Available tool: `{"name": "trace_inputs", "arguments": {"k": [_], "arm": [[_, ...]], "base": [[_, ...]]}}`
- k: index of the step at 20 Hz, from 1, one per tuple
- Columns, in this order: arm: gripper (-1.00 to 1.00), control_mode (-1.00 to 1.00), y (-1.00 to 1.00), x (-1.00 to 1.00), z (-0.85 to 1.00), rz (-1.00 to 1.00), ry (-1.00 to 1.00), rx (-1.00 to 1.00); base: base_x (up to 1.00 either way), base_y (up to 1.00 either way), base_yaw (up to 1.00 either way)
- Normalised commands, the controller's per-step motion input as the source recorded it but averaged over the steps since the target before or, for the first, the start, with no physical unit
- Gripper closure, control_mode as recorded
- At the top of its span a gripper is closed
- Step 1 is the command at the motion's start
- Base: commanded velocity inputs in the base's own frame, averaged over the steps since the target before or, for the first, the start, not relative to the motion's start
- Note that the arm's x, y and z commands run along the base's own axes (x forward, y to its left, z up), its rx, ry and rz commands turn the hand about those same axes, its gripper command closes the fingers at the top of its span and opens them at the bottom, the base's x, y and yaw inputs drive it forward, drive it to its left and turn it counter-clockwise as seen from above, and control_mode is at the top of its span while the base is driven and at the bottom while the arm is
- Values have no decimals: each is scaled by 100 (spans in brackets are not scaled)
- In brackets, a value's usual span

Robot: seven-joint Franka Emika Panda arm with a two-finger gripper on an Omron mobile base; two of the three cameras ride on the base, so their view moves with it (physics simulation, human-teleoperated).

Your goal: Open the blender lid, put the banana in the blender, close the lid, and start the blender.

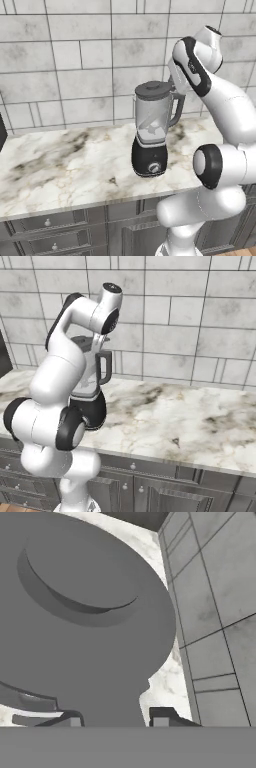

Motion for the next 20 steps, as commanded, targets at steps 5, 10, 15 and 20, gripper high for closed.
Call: {"name": "trace_inputs", "arguments": {"k": [5, 10, 15, 20], "arm": [[100, -100, 2, -32, -23, -2, -10, 3], [100, -100, 9, -25, -4, 0, -16, 0], [100, -100, 20, -1, -15, 0, -4, -1], [-100, -100, 16, 0, -31, 0, 3, -3]], "base": [[0, 0, 0], [0, 0, 0], [0, 0, 0], [0, 0, 0]]}}
